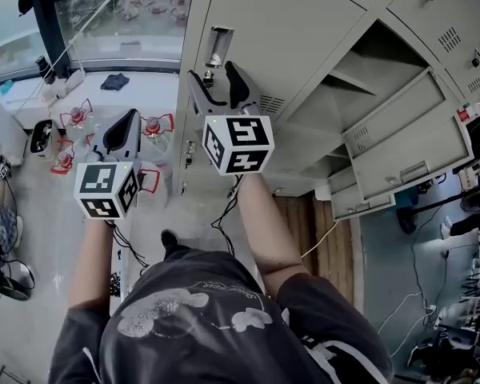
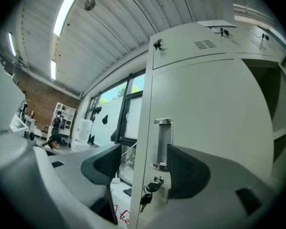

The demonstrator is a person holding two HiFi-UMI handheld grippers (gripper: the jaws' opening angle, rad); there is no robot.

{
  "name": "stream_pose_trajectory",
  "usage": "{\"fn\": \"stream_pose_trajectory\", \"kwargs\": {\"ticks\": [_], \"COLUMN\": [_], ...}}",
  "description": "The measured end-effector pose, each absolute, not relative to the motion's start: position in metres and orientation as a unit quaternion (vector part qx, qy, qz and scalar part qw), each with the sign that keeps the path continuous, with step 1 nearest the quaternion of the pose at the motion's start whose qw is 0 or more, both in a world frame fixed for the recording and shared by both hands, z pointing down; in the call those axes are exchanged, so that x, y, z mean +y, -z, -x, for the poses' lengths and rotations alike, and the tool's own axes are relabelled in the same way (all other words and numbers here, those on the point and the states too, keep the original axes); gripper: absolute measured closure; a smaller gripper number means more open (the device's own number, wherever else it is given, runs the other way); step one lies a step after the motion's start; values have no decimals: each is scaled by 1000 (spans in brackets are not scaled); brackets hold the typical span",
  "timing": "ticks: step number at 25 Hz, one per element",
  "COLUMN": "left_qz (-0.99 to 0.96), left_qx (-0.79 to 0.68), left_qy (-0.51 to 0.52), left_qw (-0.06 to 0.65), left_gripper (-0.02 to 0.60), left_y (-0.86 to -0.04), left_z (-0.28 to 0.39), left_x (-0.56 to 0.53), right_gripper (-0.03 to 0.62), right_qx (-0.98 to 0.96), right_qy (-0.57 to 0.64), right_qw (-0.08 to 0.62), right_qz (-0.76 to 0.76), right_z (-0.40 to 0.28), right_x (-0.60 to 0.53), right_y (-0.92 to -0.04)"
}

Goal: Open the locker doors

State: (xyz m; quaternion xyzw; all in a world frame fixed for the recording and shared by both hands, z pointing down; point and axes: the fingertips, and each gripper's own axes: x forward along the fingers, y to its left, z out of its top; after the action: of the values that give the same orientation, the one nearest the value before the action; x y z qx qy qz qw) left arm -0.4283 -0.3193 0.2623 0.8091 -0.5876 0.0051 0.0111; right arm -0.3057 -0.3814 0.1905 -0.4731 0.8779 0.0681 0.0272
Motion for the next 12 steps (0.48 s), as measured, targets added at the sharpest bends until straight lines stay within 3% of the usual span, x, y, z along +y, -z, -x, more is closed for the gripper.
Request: {"fn": "stream_pose_trajectory", "kwargs": {"ticks": [12], "left_qz": [-803], "left_qx": [-595], "left_qy": [-12], "left_qw": [23], "left_gripper": [572], "left_y": [-272], "left_z": [443], "left_x": [-345], "right_gripper": [303], "right_qx": [883], "right_qy": [-54], "right_qw": [31], "right_qz": [465], "right_z": [336], "right_x": [-423], "right_y": [-190]}}
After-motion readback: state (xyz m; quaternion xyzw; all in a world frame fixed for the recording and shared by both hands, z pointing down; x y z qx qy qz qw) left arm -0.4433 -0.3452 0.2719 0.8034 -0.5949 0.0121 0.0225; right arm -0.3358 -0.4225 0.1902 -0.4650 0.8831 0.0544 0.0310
